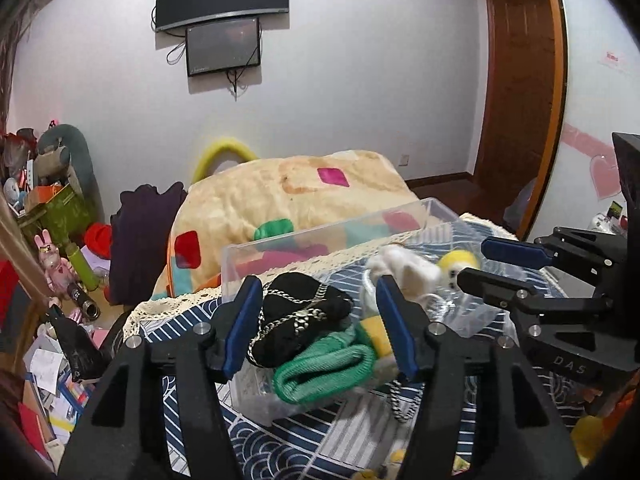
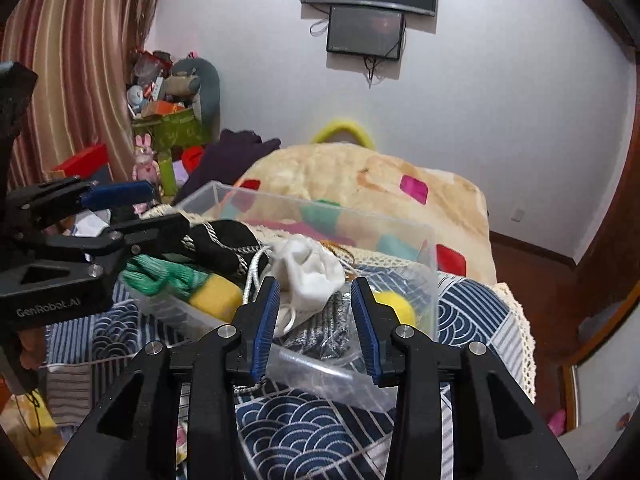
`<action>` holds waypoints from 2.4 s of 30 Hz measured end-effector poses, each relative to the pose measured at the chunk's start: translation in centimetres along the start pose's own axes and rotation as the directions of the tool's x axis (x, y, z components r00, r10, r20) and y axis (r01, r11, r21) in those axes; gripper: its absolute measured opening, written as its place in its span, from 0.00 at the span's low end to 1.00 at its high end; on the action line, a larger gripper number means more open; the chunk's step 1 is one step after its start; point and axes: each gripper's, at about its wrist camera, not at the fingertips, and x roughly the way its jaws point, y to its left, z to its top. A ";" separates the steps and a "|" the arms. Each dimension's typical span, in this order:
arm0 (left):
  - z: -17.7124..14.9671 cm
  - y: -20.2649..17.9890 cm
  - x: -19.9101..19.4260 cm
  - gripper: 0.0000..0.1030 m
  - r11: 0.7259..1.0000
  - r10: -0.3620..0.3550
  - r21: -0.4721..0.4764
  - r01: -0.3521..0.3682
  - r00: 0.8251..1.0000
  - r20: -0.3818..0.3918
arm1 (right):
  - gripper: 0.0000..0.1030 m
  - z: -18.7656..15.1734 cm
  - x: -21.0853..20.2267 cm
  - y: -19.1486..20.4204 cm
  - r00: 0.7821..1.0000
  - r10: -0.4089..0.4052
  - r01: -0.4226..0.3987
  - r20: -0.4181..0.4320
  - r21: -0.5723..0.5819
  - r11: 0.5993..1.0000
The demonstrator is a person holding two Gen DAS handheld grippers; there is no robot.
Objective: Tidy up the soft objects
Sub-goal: 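Grasp the floral scrunchie with the left gripper while the right grasps the braided bracelet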
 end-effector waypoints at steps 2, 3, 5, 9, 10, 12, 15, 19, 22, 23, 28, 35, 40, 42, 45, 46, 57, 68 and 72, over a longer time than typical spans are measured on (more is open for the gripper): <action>0.0 -0.2 -1.0 0.64 1.000 -0.007 -0.006 0.007 1.000 0.016 | 0.34 0.1 -0.9 0.1 1.000 0.008 -0.008 0.022 0.002 1.000; 0.0 -0.3 -1.5 0.66 1.000 -0.007 -0.010 0.008 1.000 0.024 | 0.34 0.0 -1.3 0.1 0.999 0.010 -0.010 0.031 0.001 1.000; -0.1 -0.4 -2.4 0.70 1.000 -0.009 -0.016 0.010 0.999 0.041 | 0.39 0.0 -2.1 0.2 0.999 0.012 -0.012 0.052 -0.001 1.000; -0.7 -0.4 -4.3 0.74 0.999 -0.016 -0.042 0.019 0.998 0.065 | 0.41 -0.5 -3.6 0.4 0.996 0.024 -0.024 0.089 0.000 1.000; -0.9 -0.4 -4.6 0.75 0.999 -0.014 -0.047 0.017 0.998 0.067 | 0.41 -0.6 -3.9 0.4 0.995 0.028 -0.028 0.092 0.003 1.000; -1.5 -0.4 -5.3 0.80 0.998 -0.010 -0.055 0.014 0.997 0.071 | 0.42 -1.0 -4.1 0.4 0.995 0.037 -0.038 0.094 0.008 0.999; -2.8 -0.4 -6.1 0.85 0.998 0.000 -0.063 0.004 0.997 0.072 | 0.44 -1.8 -4.4 0.6 0.995 0.043 -0.045 0.091 0.014 0.999; -4.9 -0.5 -6.3 0.85 0.998 -0.007 -0.061 0.009 0.999 0.039 | 0.45 -3.2 -4.3 0.7 0.997 0.047 -0.048 0.069 0.020 0.999; -6.7 -0.5 -5.6 0.85 0.998 -0.016 -0.062 0.015 1.000 -0.017 | 0.45 -4.1 -4.2 0.7 0.997 0.055 -0.056 0.046 0.029 0.998; -7.2 -0.5 -5.3 0.85 0.998 -0.021 -0.065 0.018 0.999 -0.034 | 0.45 -4.5 -3.9 0.7 0.998 0.057 -0.058 0.034 0.034 0.998; -9.9 -0.8 -3.7 0.85 0.996 -0.049 -0.084 0.038 0.991 -0.125 | 0.45 -6.2 -3.2 0.9 0.998 0.069 -0.068 -0.014 0.044 0.997; -12.5 -1.5 -1.9 0.80 0.987 -0.124 -0.126 0.099 0.971 -0.205 | 0.45 -7.5 -2.1 1.2 0.995 0.080 -0.077 -0.060 0.055 0.996; -13.9 -1.5 -1.7 0.66 0.980 -0.135 -0.172 0.102 0.972 -0.192 | 0.45 -7.8 -1.2 1.2 0.992 0.091 -0.086 -0.084 0.065 0.994; -14.2 -2.0 -2.2 0.51 0.982 -0.126 -0.159 0.098 0.976 -0.177 | 0.45 -7.7 -0.8 1.2 0.991 0.098 -0.092 -0.093 0.069 0.993; -14.7 -2.6 -2.8 0.28 0.985 -0.126 -0.135 0.105 0.979 -0.160 | 0.45 -7.5 -0.3 1.2 0.989 0.109 -0.102 -0.099 0.077 0.992; -14.7 -2.7 -3.0 0.26 0.984 -0.134 -0.137 0.113 0.979 -0.155 | 0.45 -7.3 -0.2 1.2 0.989 0.113 -0.105 -0.099 0.083 0.991; -13.5 -0.1 -4.3 0.17 0.982 -0.098 -0.171 0.080 0.990 -0.099 | 0.45 -6.4 2.1 1.4 0.980 0.140 -0.127 -0.142 0.094 0.987; -12.3 1.6 -6.0 0.17 0.982 -0.053 -0.181 0.048 0.998 -0.023 | 0.30 -6.2 4.0 2.3 0.964 0.163 -0.141 -0.212 0.112 0.984; -12.4 1.5 -5.9 0.17 0.981 -0.058 -0.184 0.053 0.998 -0.021 | 0.15 -6.4 3.8 2.5 0.964 0.161 -0.139 -0.213 0.115 0.984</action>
